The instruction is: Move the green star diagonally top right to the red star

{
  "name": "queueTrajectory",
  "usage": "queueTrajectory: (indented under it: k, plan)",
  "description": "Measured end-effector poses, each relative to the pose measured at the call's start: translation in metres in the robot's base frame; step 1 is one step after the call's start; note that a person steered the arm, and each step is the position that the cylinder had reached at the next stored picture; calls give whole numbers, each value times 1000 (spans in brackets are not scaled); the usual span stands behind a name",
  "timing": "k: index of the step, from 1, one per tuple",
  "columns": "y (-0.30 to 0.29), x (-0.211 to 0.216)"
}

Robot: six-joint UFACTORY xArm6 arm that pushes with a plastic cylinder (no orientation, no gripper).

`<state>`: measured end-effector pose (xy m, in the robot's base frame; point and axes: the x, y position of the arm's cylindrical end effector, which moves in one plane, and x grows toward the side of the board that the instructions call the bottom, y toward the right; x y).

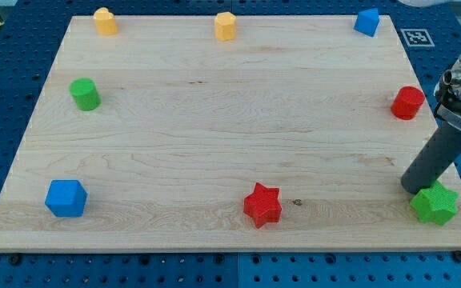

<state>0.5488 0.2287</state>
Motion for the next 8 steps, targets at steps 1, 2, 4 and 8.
queueTrajectory:
  k: [1, 2, 4, 8]
  plan:
    - [-12, -20]
    - [15, -42]
    - [62, -34]
    - [62, 50]
